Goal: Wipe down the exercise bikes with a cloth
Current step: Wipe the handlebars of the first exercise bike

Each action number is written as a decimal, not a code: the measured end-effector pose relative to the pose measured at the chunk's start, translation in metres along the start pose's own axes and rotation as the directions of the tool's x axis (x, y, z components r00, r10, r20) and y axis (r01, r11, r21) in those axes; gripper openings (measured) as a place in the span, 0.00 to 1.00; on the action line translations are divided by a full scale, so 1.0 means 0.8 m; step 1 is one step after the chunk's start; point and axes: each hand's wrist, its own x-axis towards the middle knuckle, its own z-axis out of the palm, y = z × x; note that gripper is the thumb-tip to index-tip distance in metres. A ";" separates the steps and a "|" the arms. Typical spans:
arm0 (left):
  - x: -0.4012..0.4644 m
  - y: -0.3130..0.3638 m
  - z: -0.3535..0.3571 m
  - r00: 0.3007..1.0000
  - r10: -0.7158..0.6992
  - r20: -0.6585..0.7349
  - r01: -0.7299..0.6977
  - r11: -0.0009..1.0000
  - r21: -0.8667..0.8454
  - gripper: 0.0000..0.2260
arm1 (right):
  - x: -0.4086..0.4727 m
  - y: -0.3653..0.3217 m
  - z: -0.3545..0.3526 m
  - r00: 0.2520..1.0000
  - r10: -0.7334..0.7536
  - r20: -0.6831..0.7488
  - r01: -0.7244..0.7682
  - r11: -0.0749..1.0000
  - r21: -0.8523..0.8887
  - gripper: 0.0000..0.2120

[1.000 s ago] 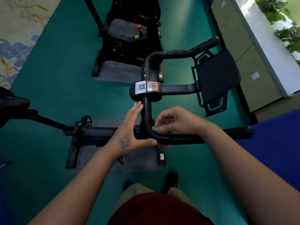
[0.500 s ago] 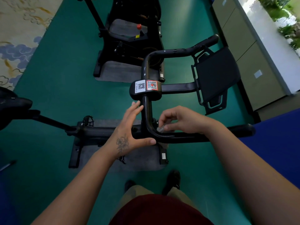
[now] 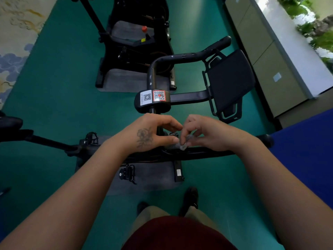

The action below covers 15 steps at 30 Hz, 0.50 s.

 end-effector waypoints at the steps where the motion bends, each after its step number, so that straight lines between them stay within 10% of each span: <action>1: 0.007 0.002 -0.001 0.998 -0.020 0.052 0.020 1.000 -0.010 0.17 | -0.004 0.000 -0.001 1.000 0.003 -0.021 -0.003 1.000 0.000 0.10; 15: 0.062 -0.009 -0.006 0.913 -0.058 0.404 0.102 0.991 -0.087 0.25 | -0.063 -0.001 -0.007 0.917 -0.026 -0.399 0.021 1.000 -0.017 0.18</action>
